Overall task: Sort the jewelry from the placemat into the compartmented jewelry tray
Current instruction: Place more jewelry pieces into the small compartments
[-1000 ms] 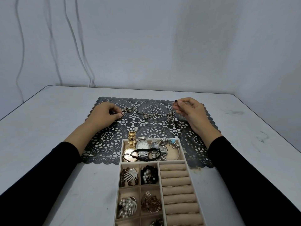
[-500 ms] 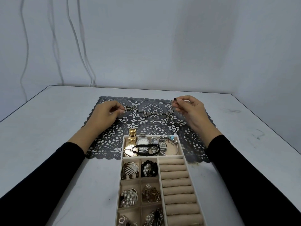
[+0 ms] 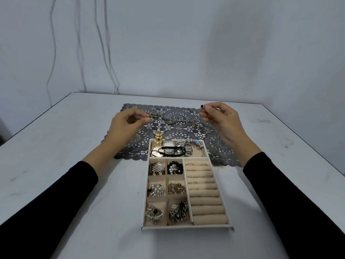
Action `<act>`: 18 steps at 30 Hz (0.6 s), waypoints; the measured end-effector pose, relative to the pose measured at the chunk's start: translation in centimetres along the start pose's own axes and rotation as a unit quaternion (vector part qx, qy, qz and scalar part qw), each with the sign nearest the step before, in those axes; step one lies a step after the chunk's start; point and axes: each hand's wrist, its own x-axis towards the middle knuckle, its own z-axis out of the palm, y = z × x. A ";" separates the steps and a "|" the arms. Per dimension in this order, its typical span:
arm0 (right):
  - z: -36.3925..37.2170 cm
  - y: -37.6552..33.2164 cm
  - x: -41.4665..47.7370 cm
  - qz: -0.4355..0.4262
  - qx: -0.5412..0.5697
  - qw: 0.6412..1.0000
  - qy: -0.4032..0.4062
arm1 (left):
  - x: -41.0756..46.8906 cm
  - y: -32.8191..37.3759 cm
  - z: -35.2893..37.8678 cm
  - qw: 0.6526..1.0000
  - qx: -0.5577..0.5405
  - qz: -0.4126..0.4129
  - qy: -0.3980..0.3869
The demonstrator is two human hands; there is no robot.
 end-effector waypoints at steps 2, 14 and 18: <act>0.6 -0.5 -1.2 -0.008 0.000 1.000 -0.018 | -1.0 0.7 -0.3 1.000 -0.024 -0.003 -0.004; 4.1 -1.9 -7.6 0.008 -0.005 0.988 -0.156 | -6.8 3.9 -1.2 0.997 -0.068 0.013 -0.032; 4.8 -2.4 -9.2 0.007 -0.033 0.978 -0.204 | -7.9 4.3 -1.6 0.997 -0.071 0.021 -0.032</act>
